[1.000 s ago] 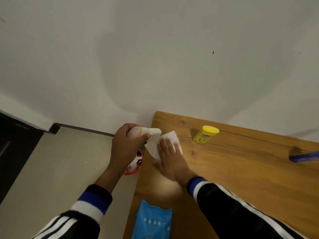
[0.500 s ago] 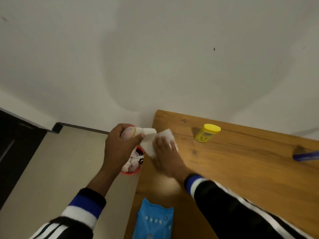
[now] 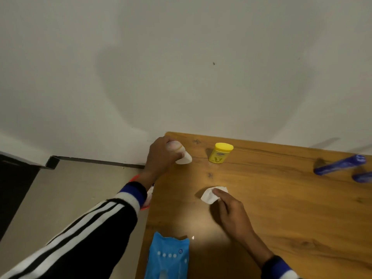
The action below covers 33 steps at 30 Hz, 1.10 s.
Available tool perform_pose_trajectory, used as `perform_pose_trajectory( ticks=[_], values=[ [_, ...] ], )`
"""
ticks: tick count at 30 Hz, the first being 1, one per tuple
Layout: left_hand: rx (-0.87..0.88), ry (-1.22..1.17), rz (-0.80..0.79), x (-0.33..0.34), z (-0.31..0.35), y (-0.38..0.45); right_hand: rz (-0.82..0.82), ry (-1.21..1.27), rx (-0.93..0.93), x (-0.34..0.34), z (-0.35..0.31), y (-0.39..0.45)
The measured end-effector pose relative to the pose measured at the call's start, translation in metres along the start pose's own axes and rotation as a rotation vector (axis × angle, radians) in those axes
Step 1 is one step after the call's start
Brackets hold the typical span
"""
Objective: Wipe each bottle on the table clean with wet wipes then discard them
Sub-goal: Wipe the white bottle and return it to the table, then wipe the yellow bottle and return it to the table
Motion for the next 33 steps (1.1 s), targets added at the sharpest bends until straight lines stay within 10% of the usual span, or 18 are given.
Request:
perform_pose_trajectory(
  ticks=[11,23,33],
  values=[
    [0.124,0.171,-0.027,0.033,0.015,0.029,0.127,1.200,0.504,-0.015,-0.030,-0.015],
    [0.060,0.459,-0.130,0.034,0.023,0.034,0.228,1.471,0.541,-0.029,-0.030,-0.024],
    [0.489,0.671,-0.138,0.056,0.100,0.024,0.310,1.472,0.505,-0.055,-0.024,-0.033]
  ],
)
Point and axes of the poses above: each hand's wrist, its own y-axis towards the middle knuckle, its own x-axis out of the palm, z = x × y, the point moved 2 cm from there along y, towards the middle knuckle, and after that the axes turned 9 degrees about y, right-handed, at the moved point
